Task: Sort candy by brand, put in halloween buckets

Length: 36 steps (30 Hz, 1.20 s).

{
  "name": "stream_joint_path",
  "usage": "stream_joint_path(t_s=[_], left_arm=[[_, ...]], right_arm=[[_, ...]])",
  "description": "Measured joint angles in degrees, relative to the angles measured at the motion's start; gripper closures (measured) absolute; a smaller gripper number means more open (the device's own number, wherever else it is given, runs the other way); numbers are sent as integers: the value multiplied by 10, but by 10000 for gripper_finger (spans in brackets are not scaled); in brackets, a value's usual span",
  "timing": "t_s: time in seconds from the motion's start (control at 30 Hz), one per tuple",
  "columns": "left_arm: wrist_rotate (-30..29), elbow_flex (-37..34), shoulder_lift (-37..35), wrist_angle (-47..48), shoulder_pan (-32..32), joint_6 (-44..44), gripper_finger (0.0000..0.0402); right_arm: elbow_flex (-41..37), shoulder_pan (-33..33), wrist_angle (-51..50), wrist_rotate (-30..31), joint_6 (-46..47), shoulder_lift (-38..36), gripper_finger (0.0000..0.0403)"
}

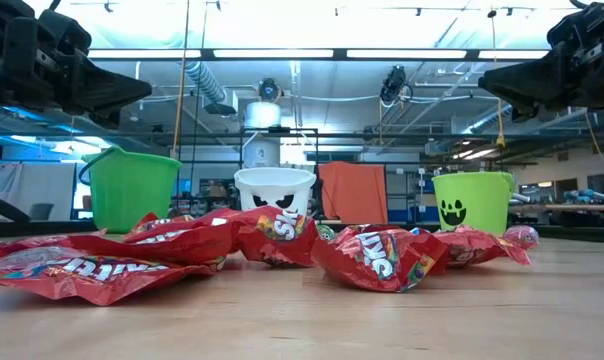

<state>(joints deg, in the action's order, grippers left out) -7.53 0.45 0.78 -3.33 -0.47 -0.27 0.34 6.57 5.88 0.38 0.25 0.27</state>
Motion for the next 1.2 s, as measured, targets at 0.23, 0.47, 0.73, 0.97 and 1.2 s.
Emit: stream_joint_path(t_s=[0.23, 0.47, 0.73, 0.97, 1.2], left_arm=[[0, 0, 0, 0, 0, 0, 369], [0, 0, 0, -1, 0, 0, 369], [0, 0, 0, -19, 0, -1, 369], [0, 0, 0, -57, 0, -50, 369], [-41, 0, 9, -66, 1, -69, 369]], right_arm=[[0, 0, 5, 1, -1, 0, 314], [0, 0, 68, 30, -2, 0, 314], [0, -2, 226, 2, 76, 0, 314], [12, 0, 172, 183, 89, 13, 314], [50, 0, -12, 236, 202, 116, 314]])
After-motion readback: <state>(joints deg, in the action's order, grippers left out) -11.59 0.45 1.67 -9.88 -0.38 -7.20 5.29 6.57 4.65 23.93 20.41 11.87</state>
